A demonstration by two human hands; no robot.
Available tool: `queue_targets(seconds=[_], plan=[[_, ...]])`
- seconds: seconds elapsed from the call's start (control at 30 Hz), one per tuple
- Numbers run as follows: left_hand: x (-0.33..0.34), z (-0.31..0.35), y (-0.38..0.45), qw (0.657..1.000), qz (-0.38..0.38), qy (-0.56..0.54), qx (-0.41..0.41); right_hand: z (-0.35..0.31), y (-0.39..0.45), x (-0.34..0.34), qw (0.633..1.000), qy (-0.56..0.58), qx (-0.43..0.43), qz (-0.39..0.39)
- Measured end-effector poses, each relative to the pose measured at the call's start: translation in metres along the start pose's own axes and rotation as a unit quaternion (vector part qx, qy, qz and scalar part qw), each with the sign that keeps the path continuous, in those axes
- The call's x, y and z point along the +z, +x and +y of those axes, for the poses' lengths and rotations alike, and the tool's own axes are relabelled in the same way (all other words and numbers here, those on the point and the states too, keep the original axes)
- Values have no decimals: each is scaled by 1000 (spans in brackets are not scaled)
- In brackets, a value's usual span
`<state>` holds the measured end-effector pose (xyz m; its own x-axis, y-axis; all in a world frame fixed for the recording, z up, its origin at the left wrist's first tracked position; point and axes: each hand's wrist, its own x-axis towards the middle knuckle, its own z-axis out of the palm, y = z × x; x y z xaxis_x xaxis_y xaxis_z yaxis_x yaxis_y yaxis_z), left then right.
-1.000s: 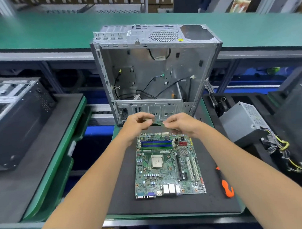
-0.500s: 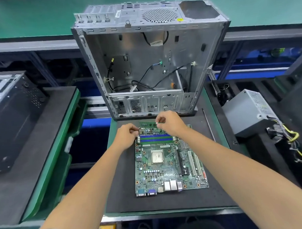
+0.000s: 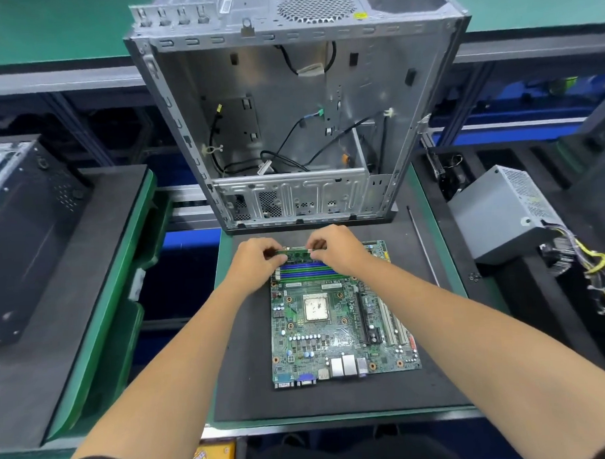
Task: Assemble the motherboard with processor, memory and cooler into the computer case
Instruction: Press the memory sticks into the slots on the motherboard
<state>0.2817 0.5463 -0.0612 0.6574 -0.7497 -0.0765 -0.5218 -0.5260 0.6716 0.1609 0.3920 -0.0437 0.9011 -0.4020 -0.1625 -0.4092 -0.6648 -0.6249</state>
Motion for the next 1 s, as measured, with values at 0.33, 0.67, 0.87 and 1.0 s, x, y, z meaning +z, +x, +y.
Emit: queue_targets(seconds=[0.33, 0.67, 0.87, 1.0], plan=[[12, 3, 1, 998, -17, 61, 17, 10, -2, -2, 988, -146, -3, -51], [4, 9, 9, 976, -101, 178, 69, 5, 0, -1, 967, -242, -7, -80], [8, 13, 13, 967, -99, 223, 77, 1, 0, -1, 959, -273, -12, -77], [9, 18, 16, 951, -111, 279, 76, -4, 0, 1, 947, -309, -32, -86]])
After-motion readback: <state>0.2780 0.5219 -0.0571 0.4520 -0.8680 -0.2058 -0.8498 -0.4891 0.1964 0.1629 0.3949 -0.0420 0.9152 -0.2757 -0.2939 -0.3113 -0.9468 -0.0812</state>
